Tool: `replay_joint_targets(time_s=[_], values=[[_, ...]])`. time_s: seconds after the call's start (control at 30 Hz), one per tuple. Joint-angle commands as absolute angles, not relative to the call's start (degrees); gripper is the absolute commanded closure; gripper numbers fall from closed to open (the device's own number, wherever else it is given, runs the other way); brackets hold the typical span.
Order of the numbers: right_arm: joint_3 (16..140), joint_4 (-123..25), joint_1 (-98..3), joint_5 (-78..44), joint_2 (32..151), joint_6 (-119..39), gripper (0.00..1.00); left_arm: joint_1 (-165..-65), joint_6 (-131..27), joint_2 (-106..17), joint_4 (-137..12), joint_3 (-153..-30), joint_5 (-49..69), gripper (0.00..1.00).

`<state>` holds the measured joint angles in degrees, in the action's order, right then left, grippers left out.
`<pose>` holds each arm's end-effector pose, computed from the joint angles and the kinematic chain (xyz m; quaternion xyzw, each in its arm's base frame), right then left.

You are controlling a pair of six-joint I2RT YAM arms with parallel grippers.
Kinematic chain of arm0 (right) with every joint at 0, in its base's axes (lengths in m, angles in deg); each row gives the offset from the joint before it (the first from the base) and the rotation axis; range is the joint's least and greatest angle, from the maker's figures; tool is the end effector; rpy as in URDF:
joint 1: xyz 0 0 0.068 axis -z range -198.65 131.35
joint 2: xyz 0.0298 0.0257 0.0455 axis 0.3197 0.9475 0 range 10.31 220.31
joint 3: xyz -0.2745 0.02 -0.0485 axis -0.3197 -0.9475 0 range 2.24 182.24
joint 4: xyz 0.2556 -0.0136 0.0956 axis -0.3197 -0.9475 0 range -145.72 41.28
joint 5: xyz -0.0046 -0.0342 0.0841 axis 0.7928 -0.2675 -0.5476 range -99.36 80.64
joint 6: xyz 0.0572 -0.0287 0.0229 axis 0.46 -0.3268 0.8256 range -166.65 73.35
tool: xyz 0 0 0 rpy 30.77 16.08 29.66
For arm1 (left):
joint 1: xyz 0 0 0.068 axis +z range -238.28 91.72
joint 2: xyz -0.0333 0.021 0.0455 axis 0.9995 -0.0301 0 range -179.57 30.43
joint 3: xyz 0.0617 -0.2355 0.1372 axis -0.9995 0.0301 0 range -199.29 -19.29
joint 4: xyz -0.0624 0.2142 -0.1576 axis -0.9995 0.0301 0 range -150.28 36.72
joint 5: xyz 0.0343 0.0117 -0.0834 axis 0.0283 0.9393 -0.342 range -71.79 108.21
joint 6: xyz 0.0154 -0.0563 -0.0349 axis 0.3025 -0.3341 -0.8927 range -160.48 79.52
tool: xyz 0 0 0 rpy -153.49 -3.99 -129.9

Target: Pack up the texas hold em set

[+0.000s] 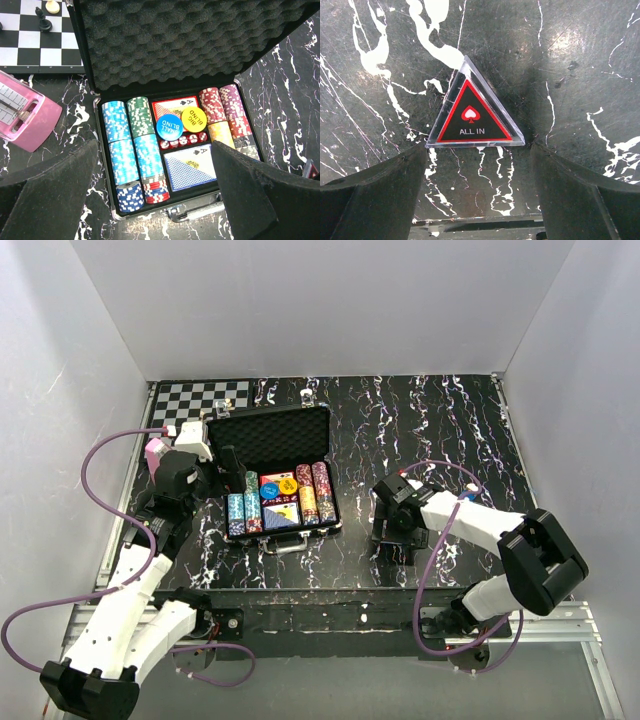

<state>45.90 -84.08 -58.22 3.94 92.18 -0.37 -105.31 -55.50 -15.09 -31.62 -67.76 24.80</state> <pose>0.2062 0.1542 0.1477 0.0740 0.9804 0.0128 0.1820 0.1929 -0.0525 0.3243 -0.0158 0.8457 -0.0999 0.5240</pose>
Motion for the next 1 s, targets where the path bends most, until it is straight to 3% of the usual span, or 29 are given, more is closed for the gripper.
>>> replay_joint_targets(time_s=[0.0,0.57,0.7,0.97], values=[[45.92,-82.74,-58.64,3.92,93.72,-0.15,0.11,-105.15,-55.33,-14.40,-32.07,-67.36,24.45,0.02],[47.32,-83.96,-60.40,5.58,95.30,-0.51,0.25,-105.15,-55.24,-14.22,-32.07,-67.36,24.62,0.02],[47.85,-86.07,-60.40,6.64,94.34,-0.68,0.14,-105.15,-55.24,-14.22,-32.07,-67.36,24.62,0.02],[46.97,-86.52,-60.40,7.26,90.64,-1.64,0.06,-105.24,-55.33,-14.13,-32.07,-67.36,24.45,0.02]])
